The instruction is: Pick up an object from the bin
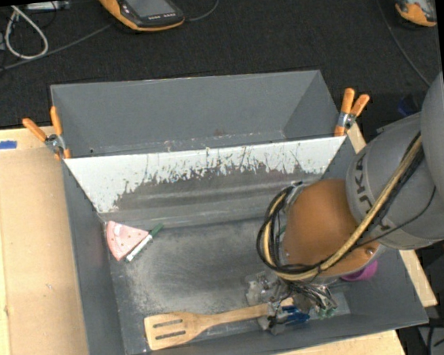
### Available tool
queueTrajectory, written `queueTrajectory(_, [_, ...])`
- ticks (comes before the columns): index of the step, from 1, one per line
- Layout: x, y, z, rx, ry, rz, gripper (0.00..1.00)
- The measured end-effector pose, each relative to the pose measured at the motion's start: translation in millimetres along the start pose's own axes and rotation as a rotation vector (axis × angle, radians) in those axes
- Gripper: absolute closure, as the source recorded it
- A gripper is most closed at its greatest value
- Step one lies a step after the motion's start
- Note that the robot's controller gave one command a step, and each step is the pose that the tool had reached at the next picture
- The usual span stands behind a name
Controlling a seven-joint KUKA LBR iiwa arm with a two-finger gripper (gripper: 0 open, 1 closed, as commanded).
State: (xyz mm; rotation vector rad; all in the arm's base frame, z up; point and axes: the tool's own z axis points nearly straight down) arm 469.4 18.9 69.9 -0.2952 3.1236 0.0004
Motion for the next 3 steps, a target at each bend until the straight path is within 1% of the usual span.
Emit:
queueTrajectory(2, [0.1, 0.3, -7.3, 0.0, 0.0, -0.001, 1.0])
queueTrajectory(3, [-1.8, 0.7, -123.1, 0.0, -0.005, 0.0, 1.0])
